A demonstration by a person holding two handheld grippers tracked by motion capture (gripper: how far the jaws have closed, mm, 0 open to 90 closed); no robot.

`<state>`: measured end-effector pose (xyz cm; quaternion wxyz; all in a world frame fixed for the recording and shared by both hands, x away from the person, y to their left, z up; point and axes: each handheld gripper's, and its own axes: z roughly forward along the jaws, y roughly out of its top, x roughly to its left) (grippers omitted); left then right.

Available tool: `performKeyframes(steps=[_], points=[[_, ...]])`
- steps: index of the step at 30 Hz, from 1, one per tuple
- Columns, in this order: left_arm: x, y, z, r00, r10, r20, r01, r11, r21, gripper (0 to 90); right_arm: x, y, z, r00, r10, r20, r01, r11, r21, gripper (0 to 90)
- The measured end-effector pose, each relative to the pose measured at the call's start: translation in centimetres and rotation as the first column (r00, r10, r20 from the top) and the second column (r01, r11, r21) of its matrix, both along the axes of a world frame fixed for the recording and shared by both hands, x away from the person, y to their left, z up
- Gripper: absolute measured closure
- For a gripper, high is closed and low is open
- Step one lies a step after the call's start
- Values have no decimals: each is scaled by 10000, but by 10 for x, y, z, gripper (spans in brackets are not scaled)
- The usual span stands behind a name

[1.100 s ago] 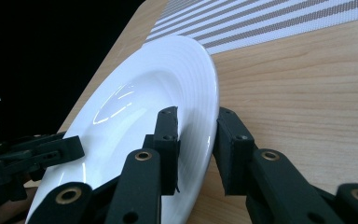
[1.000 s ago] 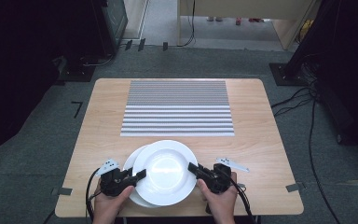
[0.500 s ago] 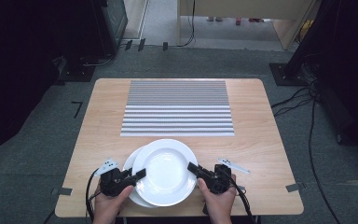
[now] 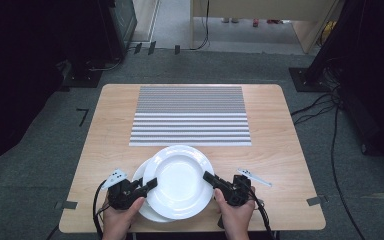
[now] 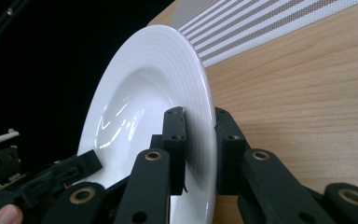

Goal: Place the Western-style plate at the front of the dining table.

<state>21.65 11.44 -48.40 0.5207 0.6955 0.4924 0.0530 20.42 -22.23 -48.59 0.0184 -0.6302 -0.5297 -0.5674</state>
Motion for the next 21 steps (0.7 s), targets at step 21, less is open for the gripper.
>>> performKeyframes(steps=[21], points=[[11,-1,38,9959,356,826,-313,9981,-521,654,10,-6,41,9983,-36,588,-24,9949,1006,830]])
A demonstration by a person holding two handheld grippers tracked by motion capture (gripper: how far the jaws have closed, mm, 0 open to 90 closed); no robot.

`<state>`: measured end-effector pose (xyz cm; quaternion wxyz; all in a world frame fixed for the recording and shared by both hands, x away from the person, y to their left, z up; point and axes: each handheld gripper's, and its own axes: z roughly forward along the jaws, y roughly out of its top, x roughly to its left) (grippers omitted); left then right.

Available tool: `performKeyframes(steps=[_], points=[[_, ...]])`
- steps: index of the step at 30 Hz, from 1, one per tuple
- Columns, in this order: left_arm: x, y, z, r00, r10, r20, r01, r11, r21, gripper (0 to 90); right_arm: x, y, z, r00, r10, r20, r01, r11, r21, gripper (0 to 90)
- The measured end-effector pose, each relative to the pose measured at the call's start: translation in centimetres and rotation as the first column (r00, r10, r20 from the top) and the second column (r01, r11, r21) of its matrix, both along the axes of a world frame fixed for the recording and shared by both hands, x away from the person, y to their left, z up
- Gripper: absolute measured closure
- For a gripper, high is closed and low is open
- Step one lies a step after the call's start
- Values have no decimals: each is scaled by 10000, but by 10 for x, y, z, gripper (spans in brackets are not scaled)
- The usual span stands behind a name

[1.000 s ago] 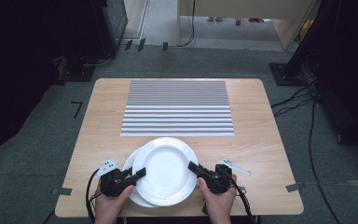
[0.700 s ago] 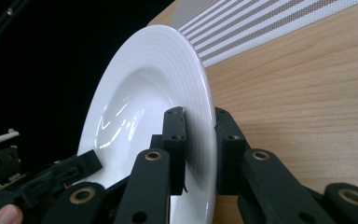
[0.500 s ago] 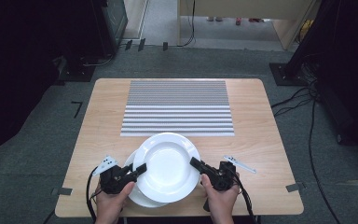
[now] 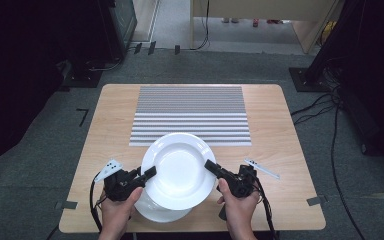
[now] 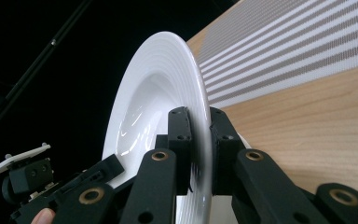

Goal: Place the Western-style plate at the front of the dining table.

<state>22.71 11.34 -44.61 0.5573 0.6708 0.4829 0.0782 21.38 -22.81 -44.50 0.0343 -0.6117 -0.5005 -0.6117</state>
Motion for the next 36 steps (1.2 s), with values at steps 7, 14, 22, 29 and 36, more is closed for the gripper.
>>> performKeyframes(steps=[7,14,22,29,36], points=[[8,0,24,9988,100,474,-99,9999,-18,653,9,0,20,9993,28,369,-39,9995,313,836],[25,-2,43,9973,19,728,-20,10000,14,652,23,-1,39,9969,-69,781,39,9992,386,838],[68,-7,43,9991,-61,413,61,10000,10,651,60,-6,41,9979,-176,622,134,9976,679,848],[110,-15,35,9998,-138,130,138,9999,7,648,94,-11,37,9962,-452,744,415,9978,510,851],[152,-22,33,9995,-280,-143,286,9984,483,645,128,-16,25,9970,-698,321,669,9942,847,849]])
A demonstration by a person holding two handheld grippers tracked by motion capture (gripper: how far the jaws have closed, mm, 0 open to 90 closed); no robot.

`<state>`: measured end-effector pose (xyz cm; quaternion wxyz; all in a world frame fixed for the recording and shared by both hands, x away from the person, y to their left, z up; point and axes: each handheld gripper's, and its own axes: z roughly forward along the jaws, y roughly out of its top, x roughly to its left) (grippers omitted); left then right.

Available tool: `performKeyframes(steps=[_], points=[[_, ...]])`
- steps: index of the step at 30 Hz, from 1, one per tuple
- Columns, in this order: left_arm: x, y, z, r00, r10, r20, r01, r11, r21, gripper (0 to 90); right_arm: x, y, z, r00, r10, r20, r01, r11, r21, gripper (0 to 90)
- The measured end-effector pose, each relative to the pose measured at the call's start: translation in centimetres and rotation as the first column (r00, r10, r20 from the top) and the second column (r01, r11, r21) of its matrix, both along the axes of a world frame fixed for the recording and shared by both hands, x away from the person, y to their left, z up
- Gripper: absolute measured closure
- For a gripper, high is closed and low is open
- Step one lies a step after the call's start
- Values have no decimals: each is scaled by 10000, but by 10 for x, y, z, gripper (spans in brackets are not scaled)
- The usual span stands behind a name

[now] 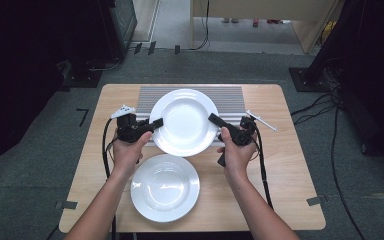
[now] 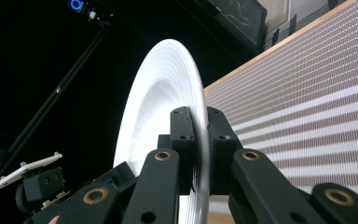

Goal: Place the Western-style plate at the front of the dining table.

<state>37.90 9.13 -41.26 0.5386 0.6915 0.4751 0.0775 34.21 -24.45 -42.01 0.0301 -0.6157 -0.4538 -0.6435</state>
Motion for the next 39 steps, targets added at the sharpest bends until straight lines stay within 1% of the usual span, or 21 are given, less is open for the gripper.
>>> performKeyframes(steps=[2,3,4,6,7,9,11,13,15,17,18,20,22,23,25,31,34,36,37,38,39], points=[[11,-1,-3,9999,16,-135,-16,10000,58,644,11,0,-4,10000,-78,-22,78,10000,-39,851],[19,-2,-5,9997,82,-232,-80,9999,88,643,15,0,-5,10000,-73,-48,73,10000,-13,853],[23,-2,-7,9995,84,-307,-81,9999,81,644,22,0,-6,10000,-26,-73,26,10000,-21,853],[36,-5,-12,9986,173,-496,-166,9997,157,645,31,-1,-10,10000,-65,-45,65,9999,-113,853],[41,-5,-14,9984,165,-548,-159,9998,114,644,36,-1,-13,9999,-118,-85,116,9998,-135,853],[49,-6,-18,9979,102,-640,-102,9999,-1,649,44,-3,-18,9996,-154,-241,154,9999,-12,854],[60,-6,-23,9976,58,-686,-58,10000,9,652,53,-4,-24,9986,-217,-475,223,9997,134,854],[69,-6,-28,9966,154,-811,-150,9999,50,654,59,-4,-30,9977,-258,-624,272,9994,215,854],[77,-6,-34,9951,247,-953,-236,9996,129,654,66,-2,-35,9976,-260,-637,265,9996,70,854],[84,-5,-38,9932,233,-1139,-229,9997,44,656,71,-1,-38,9971,-300,-702,300,9995,-1,854],[88,-6,-41,9922,245,-1219,-238,9997,74,656,74,0,-40,9967,-315,-751,313,9995,-38,854],[94,-8,-45,9902,264,-1372,-230,9994,269,654,81,0,-46,9950,-394,-913,399,9992,34,854],[100,-10,-47,9889,285,-1458,-211,9984,520,653,86,-1,-53,9919,-424,-1200,459,9986,266,854],[103,-12,-50,9884,376,-1472,-279,9974,671,651,89,-2,-59,9902,-447,-1324,501,9980,383,852],[107,-15,-55,9864,563,-1542,-446,9959,783,652,94,-2,-67,9881,-536,-1445,585,9978,297,843],[121,-21,-74,9742,677,-2151,-495,9948,888,649,105,-4,-85,9762,-761,-2031,785,9969,36,838],[126,-23,-79,9706,750,-2286,-519,9931,1055,650,111,-5,-91,9714,-748,-2252,764,9971,-13,832],[129,-25,-80,9696,805,-2309,-553,9920,1135,654,114,-5,-95,9683,-840,-2351,815,9965,-203,822],[130,-27,-80,9688,807,-2342,-541,9916,1178,656,116,-6,-98,9675,-859,-2380,837,9963,-192,820],[132,-29,-80,9676,824,-2385,-518,9899,1320,659,118,-7,-100,9650,-914,-2459,902,9958,-162,816],[133,-32,-81,9657,855,-2451,-516,9885,1419,658,119,-8,-102,9606,-989,-2596,967,9951,-213,809]])
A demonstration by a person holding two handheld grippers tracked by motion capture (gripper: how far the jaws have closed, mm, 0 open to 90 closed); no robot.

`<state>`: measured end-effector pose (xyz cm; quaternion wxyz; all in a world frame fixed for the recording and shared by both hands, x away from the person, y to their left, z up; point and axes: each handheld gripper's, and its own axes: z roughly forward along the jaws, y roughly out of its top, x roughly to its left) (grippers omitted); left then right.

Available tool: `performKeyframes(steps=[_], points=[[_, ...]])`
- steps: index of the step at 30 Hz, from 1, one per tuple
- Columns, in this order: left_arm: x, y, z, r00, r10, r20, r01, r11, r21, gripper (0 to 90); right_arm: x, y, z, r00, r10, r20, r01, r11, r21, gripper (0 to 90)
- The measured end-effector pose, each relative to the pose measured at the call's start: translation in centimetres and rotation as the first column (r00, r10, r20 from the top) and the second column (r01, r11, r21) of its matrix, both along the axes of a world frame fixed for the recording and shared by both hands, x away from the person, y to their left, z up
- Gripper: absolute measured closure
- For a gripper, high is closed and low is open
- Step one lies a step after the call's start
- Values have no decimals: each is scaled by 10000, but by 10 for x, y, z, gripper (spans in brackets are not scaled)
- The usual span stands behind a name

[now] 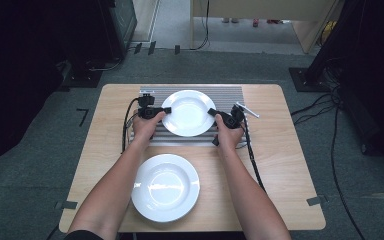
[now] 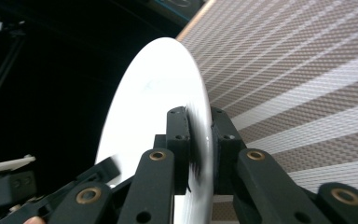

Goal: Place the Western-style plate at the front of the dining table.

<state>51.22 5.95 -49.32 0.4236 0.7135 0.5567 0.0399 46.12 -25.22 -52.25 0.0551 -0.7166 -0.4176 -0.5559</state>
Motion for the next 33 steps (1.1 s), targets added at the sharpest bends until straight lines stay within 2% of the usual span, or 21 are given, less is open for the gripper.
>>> performKeyframes(steps=[4,7,10,13,16,19,22,24,26,29,31,32,33], points=[[5,-8,-2,9995,-34,-330,40,9998,188,655,2,-2,-4,9997,-218,-145,209,9979,-607,791],[9,-9,-4,9991,4,-418,2,9999,159,654,4,-4,-5,9991,-335,-267,320,9980,-552,794],[10,-11,-5,9995,130,-301,-121,9995,290,644,8,-3,-2,9992,-260,-291,240,9975,-662,794],[11,-14,-9,9993,175,-333,-165,9994,300,632,12,-4,0,9992,-264,-301,236,9956,-903,794],[12,-15,-11,9991,265,-344,-253,9991,347,632,14,-5,-3,9990,-314,-328,283,9954,-913,792],[12,-17,-9,9992,367,-153,-357,9974,631,629,16,-3,-5,9995,-112,-297,78,9934,-1146,780],[13,-18,-8,9994,329,-145,-316,9958,859,622,19,-2,-5,9995,-28,-314,-14,9910,-1339,772],[12,-19,-8,9995,294,-117,-282,9954,911,619,20,-1,-4,9993,44,-361,-102,9871,-1601,763],[12,-20,-7,9998,174,-32,-169,9934,1133,605,21,0,-3,9996,99,-282,-149,9829,-1838,760],[10,-24,-6,9998,-154,139,128,9850,1720,570,20,0,-2,9997,180,-179,-214,9775,-2101,745],[8,-25,-4,9994,-286,190,241,9788,2034,546,20,2,-1,9989,459,50,-428,9614,-2719,717],[7,-27,-2,9987,-365,343,275,9723,2322,536,19,3,-1,9981,597,134,-532,9548,-2926,689],[6,-28,1,9977,-446,507,293,9624,2700,525,19,3,0,9963,823,255,-698,9441,-3223,654]])
